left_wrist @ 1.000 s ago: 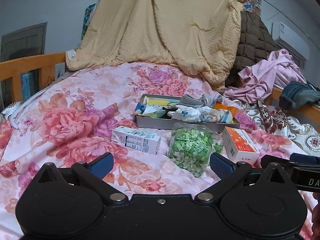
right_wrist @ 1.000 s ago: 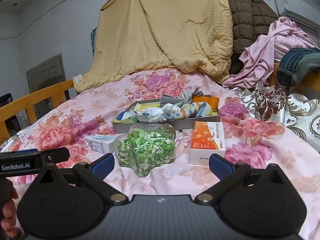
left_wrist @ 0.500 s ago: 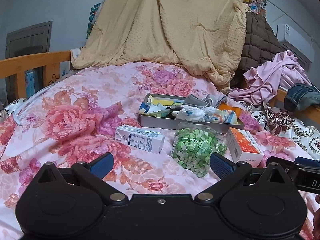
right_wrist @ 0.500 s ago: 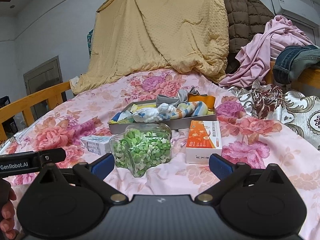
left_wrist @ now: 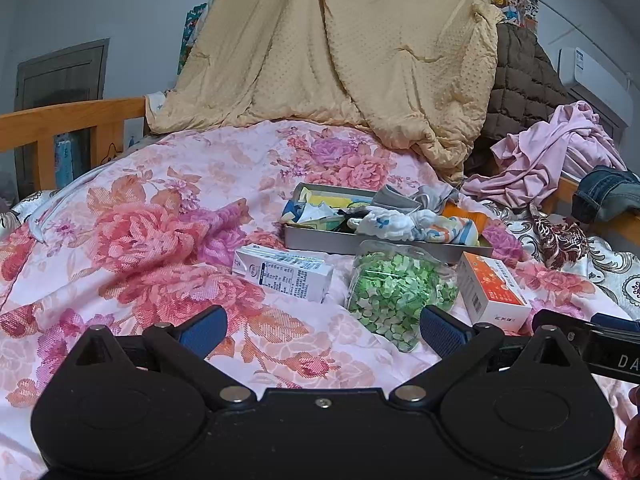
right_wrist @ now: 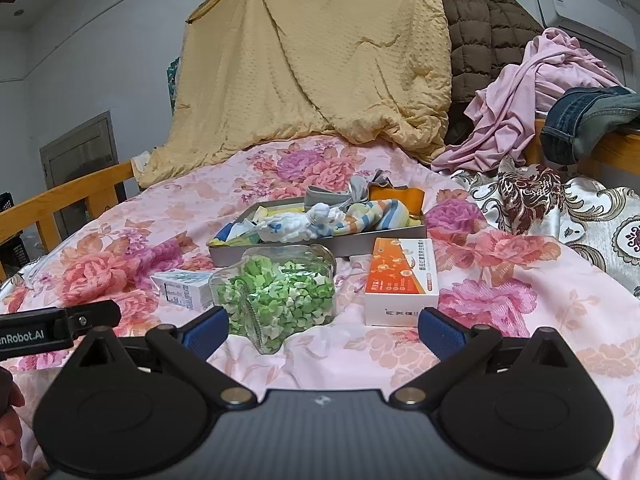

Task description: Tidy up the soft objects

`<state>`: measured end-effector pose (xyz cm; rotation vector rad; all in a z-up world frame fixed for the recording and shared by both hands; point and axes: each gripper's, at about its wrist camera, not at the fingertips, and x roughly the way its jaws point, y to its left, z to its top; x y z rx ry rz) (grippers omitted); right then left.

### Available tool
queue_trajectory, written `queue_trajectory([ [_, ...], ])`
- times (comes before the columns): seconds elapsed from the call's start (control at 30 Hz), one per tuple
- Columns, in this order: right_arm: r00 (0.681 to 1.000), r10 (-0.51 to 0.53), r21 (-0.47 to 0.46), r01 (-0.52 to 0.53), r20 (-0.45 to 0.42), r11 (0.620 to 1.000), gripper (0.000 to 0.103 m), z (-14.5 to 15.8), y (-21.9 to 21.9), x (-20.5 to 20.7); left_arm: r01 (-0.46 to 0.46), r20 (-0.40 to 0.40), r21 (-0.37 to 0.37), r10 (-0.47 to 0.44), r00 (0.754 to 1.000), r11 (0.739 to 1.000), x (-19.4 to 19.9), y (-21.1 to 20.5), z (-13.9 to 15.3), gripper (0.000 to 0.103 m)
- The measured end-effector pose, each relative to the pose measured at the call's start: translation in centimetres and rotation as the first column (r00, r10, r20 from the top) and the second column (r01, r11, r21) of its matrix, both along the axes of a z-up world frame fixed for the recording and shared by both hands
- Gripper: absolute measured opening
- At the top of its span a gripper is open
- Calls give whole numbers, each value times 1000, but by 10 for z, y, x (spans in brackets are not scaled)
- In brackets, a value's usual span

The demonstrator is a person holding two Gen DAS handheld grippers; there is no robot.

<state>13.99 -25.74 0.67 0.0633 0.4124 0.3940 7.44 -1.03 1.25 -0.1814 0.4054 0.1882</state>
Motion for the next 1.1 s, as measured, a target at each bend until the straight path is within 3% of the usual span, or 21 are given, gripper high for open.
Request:
queue_trajectory([
  [1.1,1000,10,-6,-10,-4,1000,103,-1,3,0,8,-1,6,-8,1000,1000,0,-4,-2,102],
])
